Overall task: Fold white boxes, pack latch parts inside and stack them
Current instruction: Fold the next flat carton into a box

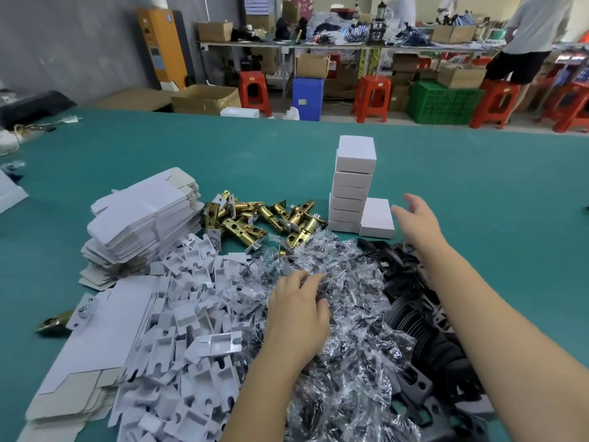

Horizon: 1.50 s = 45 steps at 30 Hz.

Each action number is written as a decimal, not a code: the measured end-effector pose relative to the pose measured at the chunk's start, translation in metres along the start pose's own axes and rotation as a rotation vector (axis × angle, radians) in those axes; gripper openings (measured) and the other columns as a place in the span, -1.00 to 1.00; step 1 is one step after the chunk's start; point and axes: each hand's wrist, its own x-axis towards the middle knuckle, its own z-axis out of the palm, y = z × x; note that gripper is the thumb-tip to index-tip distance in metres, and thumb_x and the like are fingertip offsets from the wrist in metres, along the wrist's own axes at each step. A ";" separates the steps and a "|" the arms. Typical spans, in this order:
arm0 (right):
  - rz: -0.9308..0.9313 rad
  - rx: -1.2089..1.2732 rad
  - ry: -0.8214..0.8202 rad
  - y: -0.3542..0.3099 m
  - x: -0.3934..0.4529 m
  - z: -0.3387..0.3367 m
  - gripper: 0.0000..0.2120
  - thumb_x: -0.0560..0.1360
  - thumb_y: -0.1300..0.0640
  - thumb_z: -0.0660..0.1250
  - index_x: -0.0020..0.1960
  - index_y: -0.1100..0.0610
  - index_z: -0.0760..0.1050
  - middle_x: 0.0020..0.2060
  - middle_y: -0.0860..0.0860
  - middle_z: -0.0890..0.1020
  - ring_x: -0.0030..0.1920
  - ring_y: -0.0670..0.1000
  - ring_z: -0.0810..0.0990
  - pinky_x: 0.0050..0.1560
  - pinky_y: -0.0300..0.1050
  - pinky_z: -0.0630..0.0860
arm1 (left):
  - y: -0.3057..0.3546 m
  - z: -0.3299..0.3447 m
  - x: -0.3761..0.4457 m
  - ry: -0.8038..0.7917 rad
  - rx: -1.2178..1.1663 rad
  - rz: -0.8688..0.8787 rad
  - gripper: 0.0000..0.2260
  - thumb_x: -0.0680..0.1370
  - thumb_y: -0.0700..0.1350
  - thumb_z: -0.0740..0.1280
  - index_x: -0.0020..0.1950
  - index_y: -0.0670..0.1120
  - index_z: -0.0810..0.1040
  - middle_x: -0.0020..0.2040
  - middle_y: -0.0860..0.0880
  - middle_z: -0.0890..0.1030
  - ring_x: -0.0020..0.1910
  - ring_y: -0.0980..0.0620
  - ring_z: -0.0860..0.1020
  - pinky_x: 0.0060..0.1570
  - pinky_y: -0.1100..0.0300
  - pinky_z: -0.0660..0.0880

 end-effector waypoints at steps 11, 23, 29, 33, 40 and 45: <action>-0.444 -0.330 -0.292 -0.014 -0.197 0.008 -0.58 0.67 -0.01 0.24 0.52 0.00 0.38 0.43 -0.13 0.47 0.45 -0.14 0.37 0.44 -0.13 0.33 | 0.026 -0.020 0.005 0.152 0.019 0.000 -0.74 0.68 0.07 0.20 0.27 0.04 0.58 0.11 0.09 0.57 -0.03 0.18 0.49 -0.12 0.27 0.46; -0.490 -0.537 -0.183 0.054 -0.247 0.042 -0.50 0.71 -0.06 0.12 0.60 0.07 0.26 0.61 -0.02 0.24 0.64 -0.04 0.04 0.55 -0.20 -0.15 | 0.039 -0.081 0.034 -0.107 -0.115 -0.043 -0.74 0.70 -0.19 0.15 0.31 -0.01 0.54 -0.05 -0.02 0.63 -0.36 0.05 0.46 -0.40 0.18 0.40; -0.499 -0.518 -0.165 0.057 -0.247 0.044 -0.51 0.71 -0.06 0.12 0.59 0.07 0.30 0.60 -0.01 0.27 0.63 -0.03 0.09 0.58 -0.17 -0.11 | -0.033 -0.144 0.017 -0.121 0.353 -0.152 -0.81 0.65 -0.18 0.21 0.00 -0.15 0.62 -0.10 -0.06 0.66 -0.31 0.06 0.52 -0.31 0.17 0.49; -0.493 -0.512 -0.172 0.058 -0.246 0.043 -0.51 0.71 -0.07 0.10 0.60 0.06 0.29 0.60 -0.03 0.26 0.63 -0.05 0.08 0.58 -0.16 -0.11 | -0.079 -0.174 0.002 -0.141 0.534 -0.320 -0.82 0.57 -0.27 0.20 -0.20 -0.14 0.50 -0.17 -0.07 0.63 -0.27 -0.03 0.54 -0.14 0.04 0.59; -0.485 -0.491 -0.168 0.059 -0.246 0.042 -0.50 0.71 -0.08 0.11 0.59 0.05 0.30 0.60 -0.04 0.27 0.63 -0.06 0.08 0.59 -0.15 -0.09 | -0.113 -0.186 -0.010 -0.125 0.530 -0.474 -0.78 0.49 -0.24 0.41 0.13 -0.11 0.59 0.02 -0.04 0.62 -0.05 -0.09 0.59 0.03 0.01 0.60; -0.490 -0.490 -0.154 0.060 -0.247 0.043 -0.52 0.71 -0.08 0.12 0.59 0.05 0.31 0.59 -0.05 0.28 0.62 -0.06 0.10 0.56 -0.18 -0.12 | -0.130 -0.183 -0.004 -0.065 0.233 -0.491 -0.77 0.59 -0.32 0.28 0.20 -0.16 0.61 -0.04 -0.16 0.65 -0.24 -0.10 0.68 -0.16 0.01 0.67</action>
